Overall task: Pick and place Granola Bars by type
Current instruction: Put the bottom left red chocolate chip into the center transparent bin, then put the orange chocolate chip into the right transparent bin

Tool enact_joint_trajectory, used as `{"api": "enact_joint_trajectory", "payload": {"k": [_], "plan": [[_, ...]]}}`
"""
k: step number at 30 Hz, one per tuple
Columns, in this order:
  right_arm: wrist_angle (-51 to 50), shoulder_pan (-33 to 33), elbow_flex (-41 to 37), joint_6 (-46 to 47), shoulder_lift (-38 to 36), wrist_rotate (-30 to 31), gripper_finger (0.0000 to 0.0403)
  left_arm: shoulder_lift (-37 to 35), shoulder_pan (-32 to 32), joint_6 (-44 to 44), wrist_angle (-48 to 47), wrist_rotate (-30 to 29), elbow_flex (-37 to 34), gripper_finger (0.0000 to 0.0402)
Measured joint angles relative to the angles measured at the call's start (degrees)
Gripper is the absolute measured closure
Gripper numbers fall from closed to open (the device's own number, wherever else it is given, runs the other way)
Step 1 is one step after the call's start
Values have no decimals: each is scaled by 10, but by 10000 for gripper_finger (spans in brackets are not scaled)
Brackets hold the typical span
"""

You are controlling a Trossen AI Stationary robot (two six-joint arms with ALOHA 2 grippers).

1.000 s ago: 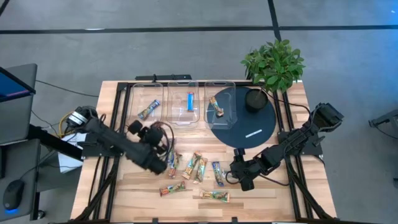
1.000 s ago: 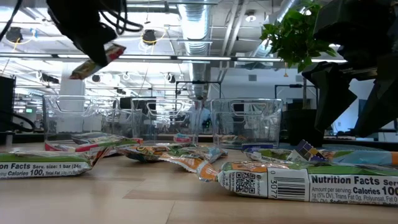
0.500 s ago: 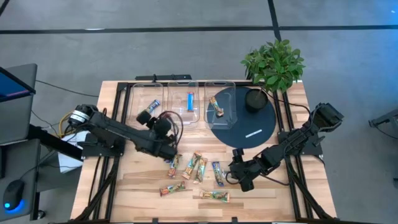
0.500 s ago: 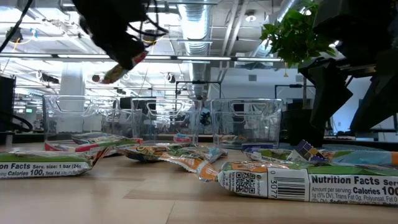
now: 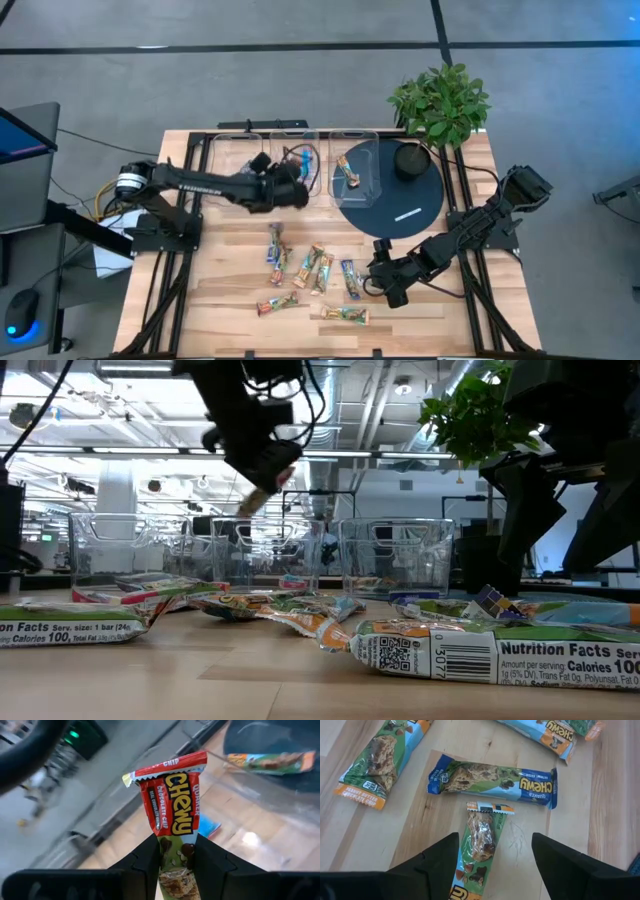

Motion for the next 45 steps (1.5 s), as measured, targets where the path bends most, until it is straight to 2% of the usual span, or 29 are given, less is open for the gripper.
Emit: {"api": "enact_joint_trajectory", "payload": {"k": [6, 10, 20, 25, 30, 38, 45], "plan": [[0, 0, 0, -1, 0, 0, 158, 0, 71, 33, 51, 102, 0, 308], [0, 0, 0, -1, 0, 0, 158, 0, 100, 33, 51, 136, -4, 307], [5, 0, 0, 0, 0, 0, 158, 0, 108, 38, 60, 149, -21, 254], [4, 0, 0, 33, 0, -3, 158, 0, 107, 47, 61, 167, -21, 233], [8, 2, 0, 60, 19, -4, 158, 0, 102, 59, 60, 175, -21, 231], [9, -7, 6, 123, 107, -23, 158, 0, 89, 69, 59, 175, -21, 232], [3, -11, 2, 131, 83, -31, 168, 0, 70, 74, 57, 184, -21, 232]]}}
